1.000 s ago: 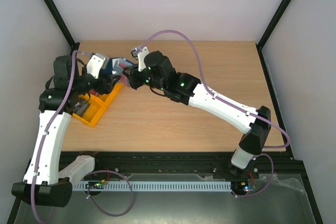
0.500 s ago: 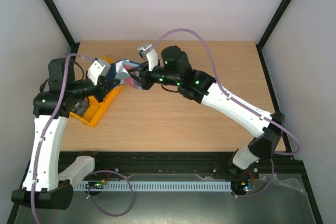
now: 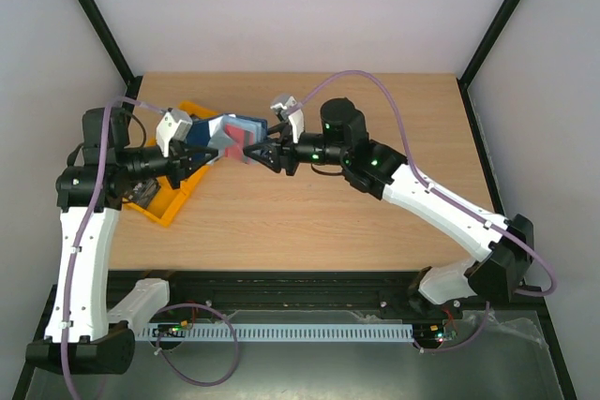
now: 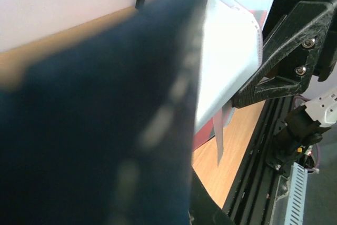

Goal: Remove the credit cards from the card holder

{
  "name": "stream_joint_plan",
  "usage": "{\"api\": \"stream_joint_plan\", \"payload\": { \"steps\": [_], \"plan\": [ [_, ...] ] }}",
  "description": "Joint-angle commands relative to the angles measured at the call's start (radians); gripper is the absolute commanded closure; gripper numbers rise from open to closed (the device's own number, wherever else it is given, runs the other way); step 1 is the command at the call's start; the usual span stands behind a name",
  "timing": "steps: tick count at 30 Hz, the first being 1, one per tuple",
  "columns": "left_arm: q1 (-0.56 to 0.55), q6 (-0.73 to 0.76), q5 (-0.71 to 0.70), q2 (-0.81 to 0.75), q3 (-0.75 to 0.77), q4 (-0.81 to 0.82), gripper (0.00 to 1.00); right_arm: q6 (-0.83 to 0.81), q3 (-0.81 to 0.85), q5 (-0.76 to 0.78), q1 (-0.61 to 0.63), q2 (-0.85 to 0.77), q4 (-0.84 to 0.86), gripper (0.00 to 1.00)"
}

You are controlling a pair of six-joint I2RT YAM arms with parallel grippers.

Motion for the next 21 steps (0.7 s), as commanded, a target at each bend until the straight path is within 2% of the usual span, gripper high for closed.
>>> {"api": "stream_joint_plan", "payload": {
  "steps": [1, 5, 9, 11, 15, 19, 21],
  "plan": [
    [0.011, -0.010, 0.093, -0.020, -0.026, 0.009, 0.98, -0.019, -0.048, -0.056, -0.006, -0.057, 0.088, 0.56],
    [0.012, -0.022, 0.093, -0.030, -0.054, 0.026, 0.98, -0.057, -0.051, -0.051, -0.009, -0.080, 0.071, 0.52],
    [0.014, -0.031, 0.110, -0.033, -0.062, 0.031, 0.98, -0.073, -0.048, -0.028, -0.013, -0.095, 0.059, 0.53],
    [0.015, -0.024, 0.123, -0.031, -0.061, 0.026, 0.98, -0.062, -0.045, -0.038, -0.014, -0.092, 0.077, 0.58],
    [0.015, 0.004, 0.134, -0.030, -0.067, 0.010, 0.98, -0.005, -0.028, -0.106, -0.014, -0.052, 0.138, 0.76],
    [0.015, 0.001, 0.123, -0.030, -0.068, 0.017, 0.98, 0.010, 0.023, -0.136, -0.014, 0.006, 0.108, 0.84],
    [0.017, -0.007, 0.120, -0.032, -0.070, 0.024, 0.98, 0.016, 0.022, -0.146, -0.014, 0.014, 0.112, 0.93]
  ]
}}
